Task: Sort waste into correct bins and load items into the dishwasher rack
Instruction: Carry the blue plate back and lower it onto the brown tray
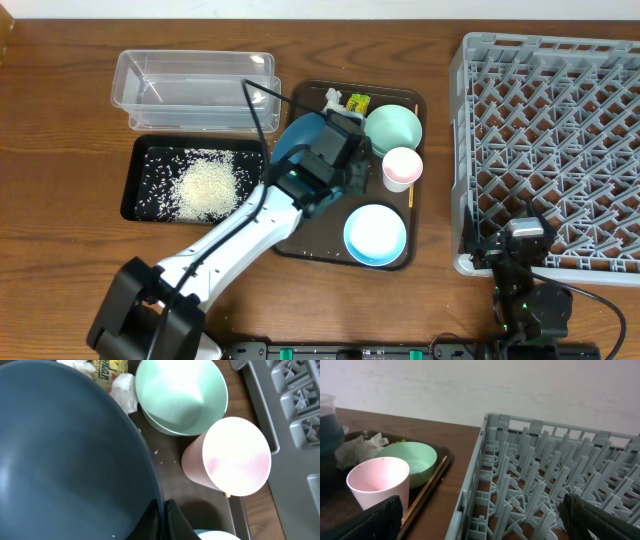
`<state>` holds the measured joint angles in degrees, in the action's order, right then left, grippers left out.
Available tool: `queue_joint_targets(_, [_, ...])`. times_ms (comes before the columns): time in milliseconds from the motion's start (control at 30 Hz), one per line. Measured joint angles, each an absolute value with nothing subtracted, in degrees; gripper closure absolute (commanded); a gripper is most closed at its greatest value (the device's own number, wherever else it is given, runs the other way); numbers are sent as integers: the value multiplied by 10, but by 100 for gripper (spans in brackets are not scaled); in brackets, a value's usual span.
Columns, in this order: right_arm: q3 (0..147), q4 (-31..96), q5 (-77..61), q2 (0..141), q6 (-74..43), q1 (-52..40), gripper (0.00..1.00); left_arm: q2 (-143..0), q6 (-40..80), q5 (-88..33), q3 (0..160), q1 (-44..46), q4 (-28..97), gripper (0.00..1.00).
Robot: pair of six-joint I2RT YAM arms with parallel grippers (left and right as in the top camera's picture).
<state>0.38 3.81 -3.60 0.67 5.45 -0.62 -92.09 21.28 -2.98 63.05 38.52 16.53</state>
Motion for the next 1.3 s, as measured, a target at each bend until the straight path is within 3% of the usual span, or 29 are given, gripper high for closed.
queue_joint_targets(433, [4,38,-36,7,55,-6,1,-922,223,-21,630,414,208,92])
queue_joint_targets(533, [4,38,-36,7,55,-6,1,-922,221,-21,630,414,222,78])
queue_joint_targets(933, [4,38,-36,7,55,-6,1,-922,225,-15,630,414,228,65])
queue_joint_targets(1200, [4,38,-36,7,55,-6,1,-919,225,-13,630,414,228,63])
queue_joint_targets(1300, [4,38,-36,7,55,-6,1,-906,223,-12,630,414,228,50])
